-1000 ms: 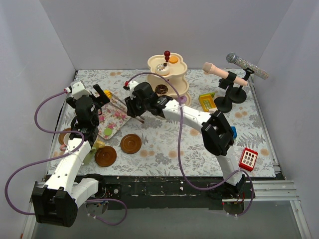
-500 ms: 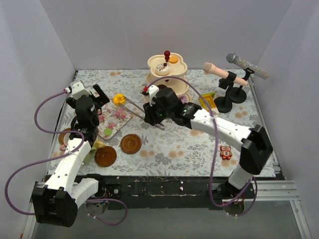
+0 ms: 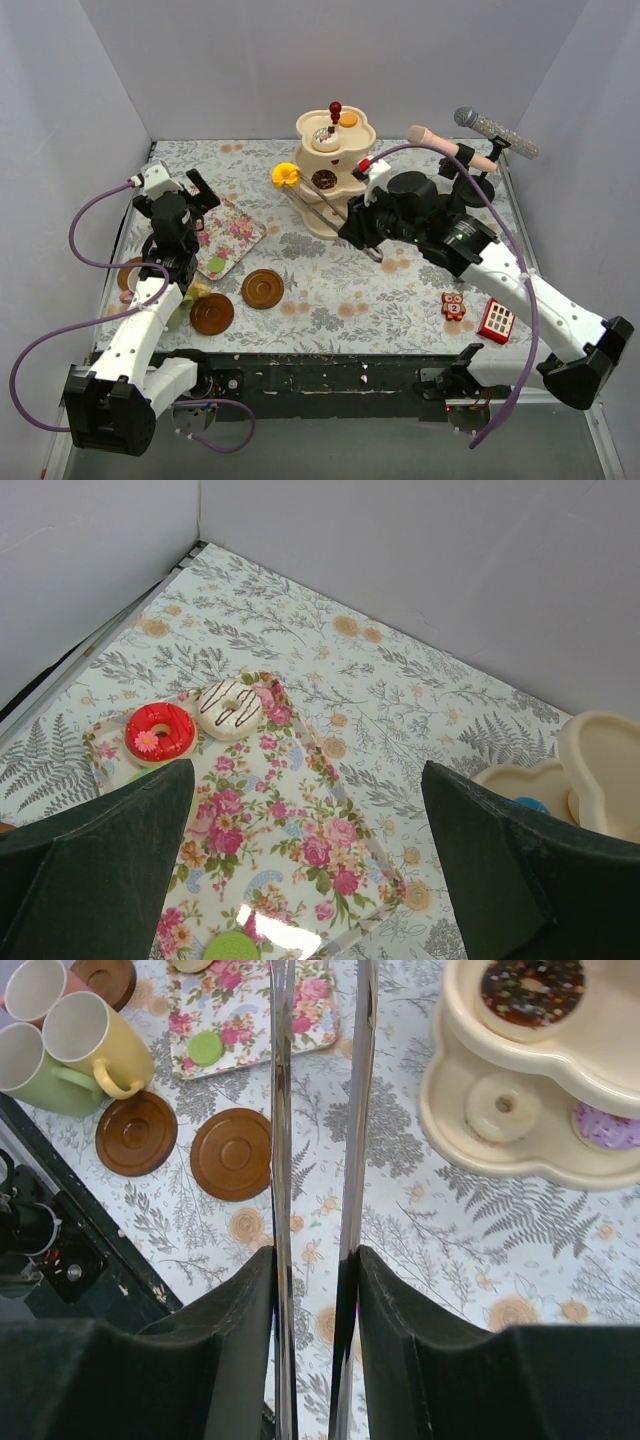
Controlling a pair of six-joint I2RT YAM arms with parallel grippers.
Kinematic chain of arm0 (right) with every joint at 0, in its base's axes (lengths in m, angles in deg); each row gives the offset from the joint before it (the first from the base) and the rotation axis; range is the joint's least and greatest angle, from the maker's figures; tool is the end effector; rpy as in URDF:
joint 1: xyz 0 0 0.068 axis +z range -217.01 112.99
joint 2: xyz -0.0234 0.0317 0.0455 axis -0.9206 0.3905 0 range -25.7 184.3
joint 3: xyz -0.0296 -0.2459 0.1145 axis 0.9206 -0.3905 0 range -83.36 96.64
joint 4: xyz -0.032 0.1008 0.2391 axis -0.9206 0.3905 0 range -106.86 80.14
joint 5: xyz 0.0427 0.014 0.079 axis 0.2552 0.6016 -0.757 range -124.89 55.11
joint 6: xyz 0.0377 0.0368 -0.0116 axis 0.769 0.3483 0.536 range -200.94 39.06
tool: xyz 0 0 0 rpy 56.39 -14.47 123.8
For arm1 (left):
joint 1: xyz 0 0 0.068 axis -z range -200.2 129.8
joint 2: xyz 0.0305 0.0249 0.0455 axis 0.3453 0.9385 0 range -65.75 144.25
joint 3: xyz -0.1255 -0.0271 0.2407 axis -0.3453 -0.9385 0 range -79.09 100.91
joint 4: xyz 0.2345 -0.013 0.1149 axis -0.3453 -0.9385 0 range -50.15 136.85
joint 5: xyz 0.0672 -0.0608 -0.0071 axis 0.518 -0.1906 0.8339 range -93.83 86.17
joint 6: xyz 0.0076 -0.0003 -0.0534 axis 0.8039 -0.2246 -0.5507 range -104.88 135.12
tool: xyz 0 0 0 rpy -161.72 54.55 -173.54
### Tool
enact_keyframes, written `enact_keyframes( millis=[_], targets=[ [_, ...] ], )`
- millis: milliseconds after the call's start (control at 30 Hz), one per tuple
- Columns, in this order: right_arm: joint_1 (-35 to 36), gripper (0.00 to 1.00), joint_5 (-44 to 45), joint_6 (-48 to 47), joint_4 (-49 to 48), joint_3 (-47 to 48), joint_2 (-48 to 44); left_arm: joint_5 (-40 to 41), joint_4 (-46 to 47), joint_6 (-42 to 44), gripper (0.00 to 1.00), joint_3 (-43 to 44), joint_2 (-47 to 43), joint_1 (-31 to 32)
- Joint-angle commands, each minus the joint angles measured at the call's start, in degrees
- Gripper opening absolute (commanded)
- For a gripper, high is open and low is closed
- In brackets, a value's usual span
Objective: Serve the afternoon tea
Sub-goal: Place the desert on the desert table.
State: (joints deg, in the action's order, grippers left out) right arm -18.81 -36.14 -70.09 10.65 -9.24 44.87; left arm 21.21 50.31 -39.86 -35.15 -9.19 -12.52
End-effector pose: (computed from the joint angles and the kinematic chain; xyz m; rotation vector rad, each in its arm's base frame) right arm 0.1813 0.2042 0.3931 -0.6719 1.9421 0.6777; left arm 0.2316 -0.0160 0.3218 -0.9789 1.4318 -0.4316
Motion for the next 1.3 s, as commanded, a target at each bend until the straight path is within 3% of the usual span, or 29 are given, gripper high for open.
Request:
enact_keyframes(
  millis=[0,300,433,667,1000,1267],
  targets=[
    [-4.3,0.2,0.0,1.2,5.0,3.6,-5.9,-0.2,0.5,-0.2,0.98,-0.3,-0.2,0.2],
    [-14.8,0.21,-1.0,-1.7,12.4,8.7,-8.6,-0.5,0.6,-0.3,0.98,-0.4,-0.2,0.1],
    [-22.3,0.21,-6.7,-3.3,13.3,11.7,-7.4,-0.5,0.6,-0.3,0.98,-0.6,-0.2,0.2],
    [-29.5,0.21,-15.8,-3.8,14.9,15.4,-3.2,-0.7,0.6,-0.1,0.98,-0.5,-0.4,0.2],
    [-34.3,0.2,-24.0,-2.9,12.3,17.8,1.0,-0.7,0.7,0.0,0.98,-0.5,-0.1,0.2],
    [-35.5,0.21,-24.6,-2.9,12.7,19.2,4.2,-0.8,0.8,0.0,0.98,-0.5,-0.1,0.2]
  ],
)
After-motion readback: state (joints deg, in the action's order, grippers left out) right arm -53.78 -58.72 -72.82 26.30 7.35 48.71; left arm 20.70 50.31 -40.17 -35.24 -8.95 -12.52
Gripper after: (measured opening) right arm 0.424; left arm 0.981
